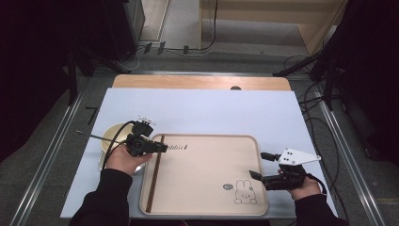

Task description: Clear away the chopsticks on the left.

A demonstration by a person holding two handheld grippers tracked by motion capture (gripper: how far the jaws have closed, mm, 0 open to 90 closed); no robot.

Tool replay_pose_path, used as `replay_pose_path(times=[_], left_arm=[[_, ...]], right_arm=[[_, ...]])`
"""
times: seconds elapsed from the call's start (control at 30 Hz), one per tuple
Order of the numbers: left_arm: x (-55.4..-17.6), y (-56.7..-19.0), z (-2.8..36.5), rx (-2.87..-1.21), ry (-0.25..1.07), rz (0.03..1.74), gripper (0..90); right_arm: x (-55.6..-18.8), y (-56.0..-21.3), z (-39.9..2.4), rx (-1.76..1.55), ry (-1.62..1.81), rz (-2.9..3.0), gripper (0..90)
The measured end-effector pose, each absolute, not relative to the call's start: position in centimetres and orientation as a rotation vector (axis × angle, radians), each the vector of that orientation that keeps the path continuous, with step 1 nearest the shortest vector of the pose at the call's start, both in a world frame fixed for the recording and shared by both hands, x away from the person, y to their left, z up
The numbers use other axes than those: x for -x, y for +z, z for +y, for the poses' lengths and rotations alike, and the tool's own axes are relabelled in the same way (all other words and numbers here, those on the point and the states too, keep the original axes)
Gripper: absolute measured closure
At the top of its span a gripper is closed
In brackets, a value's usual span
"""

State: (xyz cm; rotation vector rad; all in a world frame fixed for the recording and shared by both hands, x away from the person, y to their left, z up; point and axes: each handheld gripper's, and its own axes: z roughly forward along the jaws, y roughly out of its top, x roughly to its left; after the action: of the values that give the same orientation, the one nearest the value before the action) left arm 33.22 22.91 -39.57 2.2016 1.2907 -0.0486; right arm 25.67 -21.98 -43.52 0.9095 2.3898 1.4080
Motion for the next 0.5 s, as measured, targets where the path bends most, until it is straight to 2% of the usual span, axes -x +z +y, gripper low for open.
replay_pose_path(times=[0.03, 0.07, 0.1, 0.2, 0.33, 0.5], left_arm=[[-33.2, -39.6, 22.9, -2.202, -0.049, 1.291, 65.4], [-33.1, -39.1, 23.1, -2.198, -0.065, 1.280, 65.4], [-32.9, -38.5, 23.4, -2.195, -0.088, 1.267, 58.5], [-32.7, -37.9, 23.7, -2.198, -0.084, 1.246, 51.8], [-32.4, -36.8, 24.7, -2.198, -0.105, 1.236, 45.7], [-32.0, -35.8, 25.9, -2.189, -0.086, 1.234, 42.4]], right_arm=[[-25.7, -43.5, -21.9, -0.912, 1.411, 2.387, 22.3], [-25.7, -43.5, -21.9, -0.912, 1.411, 2.387, 22.3], [-25.6, -43.5, -21.8, -0.907, 1.414, 2.391, 22.3], [-25.5, -43.5, -21.7, -0.902, 1.421, 2.389, 22.3], [-25.5, -43.5, -21.8, -0.909, 1.423, 2.387, 22.3], [-25.7, -43.5, -21.6, -0.909, 1.414, 2.388, 22.3]])
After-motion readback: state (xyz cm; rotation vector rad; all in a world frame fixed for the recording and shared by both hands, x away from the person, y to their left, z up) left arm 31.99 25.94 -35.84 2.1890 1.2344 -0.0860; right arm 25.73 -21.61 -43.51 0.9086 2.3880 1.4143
